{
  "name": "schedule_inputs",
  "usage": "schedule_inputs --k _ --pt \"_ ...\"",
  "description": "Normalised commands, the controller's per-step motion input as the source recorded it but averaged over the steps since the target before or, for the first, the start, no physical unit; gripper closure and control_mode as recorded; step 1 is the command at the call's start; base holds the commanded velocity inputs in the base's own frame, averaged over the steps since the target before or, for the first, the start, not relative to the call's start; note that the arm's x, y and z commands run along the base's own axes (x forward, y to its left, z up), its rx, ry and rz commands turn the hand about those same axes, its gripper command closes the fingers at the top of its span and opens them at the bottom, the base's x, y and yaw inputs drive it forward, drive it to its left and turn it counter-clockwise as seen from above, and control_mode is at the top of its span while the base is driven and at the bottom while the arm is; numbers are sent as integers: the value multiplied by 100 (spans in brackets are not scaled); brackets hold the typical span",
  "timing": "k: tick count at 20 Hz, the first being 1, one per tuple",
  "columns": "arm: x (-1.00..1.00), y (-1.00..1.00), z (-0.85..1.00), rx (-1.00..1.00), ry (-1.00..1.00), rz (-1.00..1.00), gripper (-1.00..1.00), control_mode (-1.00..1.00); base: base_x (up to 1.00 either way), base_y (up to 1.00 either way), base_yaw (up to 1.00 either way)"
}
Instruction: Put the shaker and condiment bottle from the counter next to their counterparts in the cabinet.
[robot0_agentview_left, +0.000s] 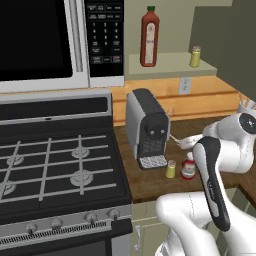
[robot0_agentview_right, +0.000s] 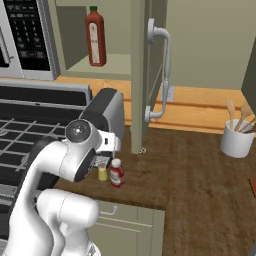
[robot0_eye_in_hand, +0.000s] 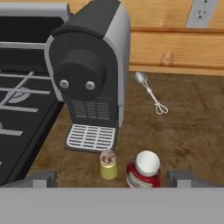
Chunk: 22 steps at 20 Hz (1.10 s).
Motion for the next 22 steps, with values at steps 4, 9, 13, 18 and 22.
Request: schedule_inputs --k 4,9,13,18,22 --pt "0 -4 -75 0 -28 6 -100 -100 0 0 0" --pt "0 -12 -71 0 -32 12 -100 -100 0 0 0" --pt "-1 -1 -34 0 -10 7 -100 -100 0 0 0" --pt "-1 -6 -3 1 -8 5 -100 -100 0 0 0" --pt "0 -31 -2 1 -8 21 -100 -100 0 0 0"
